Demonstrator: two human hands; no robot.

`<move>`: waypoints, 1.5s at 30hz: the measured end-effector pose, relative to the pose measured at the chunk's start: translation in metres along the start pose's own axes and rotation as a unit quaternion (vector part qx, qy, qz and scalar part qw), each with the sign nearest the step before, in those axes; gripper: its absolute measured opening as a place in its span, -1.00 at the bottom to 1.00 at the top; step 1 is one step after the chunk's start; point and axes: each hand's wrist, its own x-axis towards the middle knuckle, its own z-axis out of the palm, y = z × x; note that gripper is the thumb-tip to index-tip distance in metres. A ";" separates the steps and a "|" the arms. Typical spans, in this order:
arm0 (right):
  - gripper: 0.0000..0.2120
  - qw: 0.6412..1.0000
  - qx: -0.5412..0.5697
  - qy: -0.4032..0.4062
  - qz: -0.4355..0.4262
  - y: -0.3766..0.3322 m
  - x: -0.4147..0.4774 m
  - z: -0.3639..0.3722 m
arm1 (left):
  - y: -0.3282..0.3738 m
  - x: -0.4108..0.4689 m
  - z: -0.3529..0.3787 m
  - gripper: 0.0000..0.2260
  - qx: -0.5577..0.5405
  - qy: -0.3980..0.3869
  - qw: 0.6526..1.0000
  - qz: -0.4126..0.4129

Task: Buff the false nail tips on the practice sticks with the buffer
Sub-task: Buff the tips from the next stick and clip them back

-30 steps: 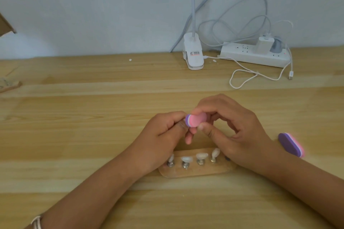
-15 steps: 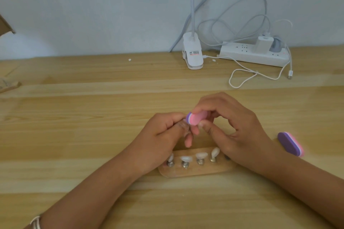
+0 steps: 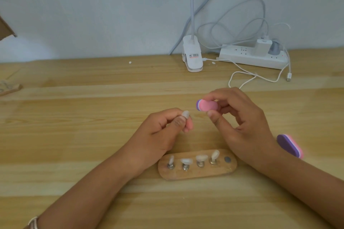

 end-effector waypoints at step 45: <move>-0.72 0.992 -0.072 -0.036 -0.096 -0.007 -0.002 0.000 | -0.005 -0.001 -0.002 -0.76 -0.009 -0.057 0.998 0.009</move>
